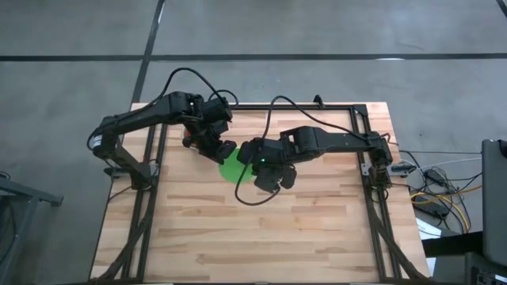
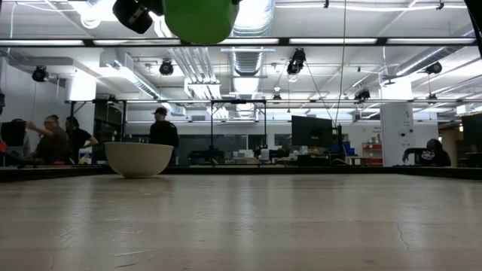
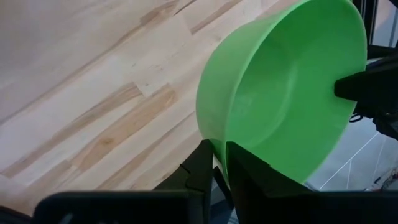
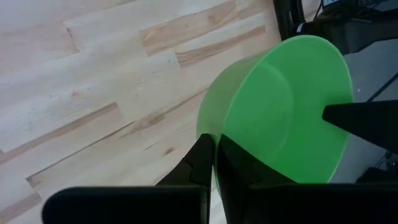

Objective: Nest bowls inside each other
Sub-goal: Stack the green bowl on the red bowl

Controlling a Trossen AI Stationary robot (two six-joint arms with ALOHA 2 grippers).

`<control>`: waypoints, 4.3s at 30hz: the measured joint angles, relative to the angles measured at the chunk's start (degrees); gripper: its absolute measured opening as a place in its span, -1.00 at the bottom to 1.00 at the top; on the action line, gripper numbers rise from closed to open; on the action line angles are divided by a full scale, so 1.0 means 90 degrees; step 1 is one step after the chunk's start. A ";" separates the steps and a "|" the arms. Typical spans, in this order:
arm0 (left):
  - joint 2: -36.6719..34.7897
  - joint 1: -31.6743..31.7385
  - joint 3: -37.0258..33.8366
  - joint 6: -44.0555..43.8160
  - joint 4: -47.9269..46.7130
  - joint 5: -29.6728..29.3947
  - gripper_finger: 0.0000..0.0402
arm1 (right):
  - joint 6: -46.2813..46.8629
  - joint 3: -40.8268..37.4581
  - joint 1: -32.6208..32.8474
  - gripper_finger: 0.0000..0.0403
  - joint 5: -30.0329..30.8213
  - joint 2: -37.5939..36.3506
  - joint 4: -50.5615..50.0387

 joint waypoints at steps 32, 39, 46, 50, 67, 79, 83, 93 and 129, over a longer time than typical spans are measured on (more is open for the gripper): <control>0.0013 0.0027 -0.0012 0.0041 -0.0071 -0.0207 -0.97 | 0.1248 0.0012 0.0002 -0.70 0.0029 -0.0012 0.0176; 0.0013 0.0024 -0.0010 0.0046 -0.0067 -0.0185 -0.97 | 0.1357 0.0010 0.0002 -0.50 0.0046 -0.0017 0.0204; 0.0003 0.0022 -0.0002 0.0073 -0.0065 -0.0193 -0.97 | 0.1304 0.0007 0.0005 -0.39 0.0051 -0.0094 0.0226; 0.0003 0.0022 -0.0002 0.0104 -0.0072 -0.0209 -0.97 | 0.1261 0.0005 0.0007 -0.35 0.0049 -0.0096 0.0222; 0.0003 0.0022 -0.0005 0.0281 -0.0112 -0.0268 -0.97 | 0.0897 0.0002 0.0012 -0.31 0.0024 -0.0109 0.0206; 0.0001 0.0022 -0.0100 0.0333 0.0027 -0.0254 -0.97 | 0.0592 0.0000 0.0012 -0.31 0.0019 -0.0135 0.0119; -0.0011 0.0024 -0.0100 0.0333 0.0057 -0.0236 -0.97 | 0.0493 0.0000 0.0012 -0.31 0.0012 -0.0153 0.0131; -0.0012 0.0033 -0.0104 0.0296 0.0331 -0.0152 -0.97 | 0.0444 0.0000 0.0012 -0.31 0.0007 -0.0269 0.0121; 0.0198 -0.0019 -0.0522 0.0753 0.0191 -0.0506 -0.98 | 0.1586 0.0000 0.0005 -0.48 -0.0871 -0.1151 0.2103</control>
